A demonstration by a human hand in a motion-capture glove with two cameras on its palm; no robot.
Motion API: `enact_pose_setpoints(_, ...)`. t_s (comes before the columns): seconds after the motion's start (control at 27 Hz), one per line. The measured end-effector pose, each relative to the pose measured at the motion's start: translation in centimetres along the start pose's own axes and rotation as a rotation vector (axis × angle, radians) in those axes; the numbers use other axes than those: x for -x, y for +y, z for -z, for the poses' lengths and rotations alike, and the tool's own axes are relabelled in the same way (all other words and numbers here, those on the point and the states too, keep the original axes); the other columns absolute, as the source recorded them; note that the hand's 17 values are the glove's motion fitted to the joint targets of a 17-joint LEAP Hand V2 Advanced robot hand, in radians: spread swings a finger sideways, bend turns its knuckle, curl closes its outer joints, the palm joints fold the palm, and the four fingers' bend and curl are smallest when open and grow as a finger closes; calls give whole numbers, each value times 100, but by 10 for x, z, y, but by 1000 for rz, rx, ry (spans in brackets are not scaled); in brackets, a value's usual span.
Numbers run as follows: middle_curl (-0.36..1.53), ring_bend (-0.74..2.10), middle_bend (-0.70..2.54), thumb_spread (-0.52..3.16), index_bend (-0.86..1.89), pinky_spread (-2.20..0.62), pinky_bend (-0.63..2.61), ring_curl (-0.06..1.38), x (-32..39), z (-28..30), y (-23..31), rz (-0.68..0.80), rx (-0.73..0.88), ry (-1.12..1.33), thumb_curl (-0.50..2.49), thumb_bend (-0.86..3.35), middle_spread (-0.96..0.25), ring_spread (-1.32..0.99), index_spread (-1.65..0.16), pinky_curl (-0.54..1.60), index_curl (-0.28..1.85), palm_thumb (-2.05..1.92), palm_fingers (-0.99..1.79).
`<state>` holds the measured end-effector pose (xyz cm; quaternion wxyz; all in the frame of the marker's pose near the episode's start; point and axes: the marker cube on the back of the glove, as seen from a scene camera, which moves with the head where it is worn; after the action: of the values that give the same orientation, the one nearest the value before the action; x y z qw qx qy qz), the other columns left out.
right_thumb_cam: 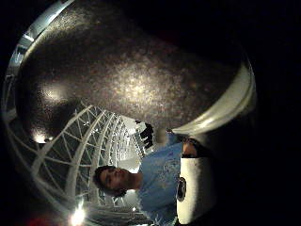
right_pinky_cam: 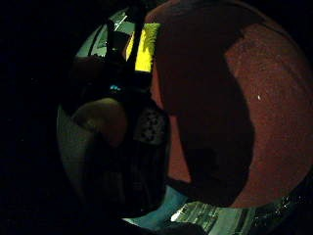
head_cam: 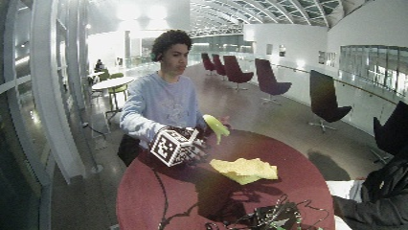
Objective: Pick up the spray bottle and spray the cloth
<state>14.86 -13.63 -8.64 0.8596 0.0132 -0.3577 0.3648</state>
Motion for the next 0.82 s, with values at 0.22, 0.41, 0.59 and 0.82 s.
enact_pose_setpoints(0.22,43,38,19,60,13,30,20,34,-3,-10,-3,-38,28,4,63,-2,-5,6,-23,34,36,107,94)
enact_pose_setpoints(0.41,43,38,19,60,13,30,20,35,-5,-14,-8,-61,28,11,65,-2,-5,6,-22,34,36,107,94)
enact_pose_setpoints(0.59,43,38,19,60,13,30,20,35,-6,-14,-12,-75,26,16,66,-2,-5,6,-22,35,36,107,94)
enact_pose_setpoints(0.82,43,38,19,60,13,30,20,35,-10,-17,-17,-98,32,24,67,-3,-4,6,-22,35,36,106,94)
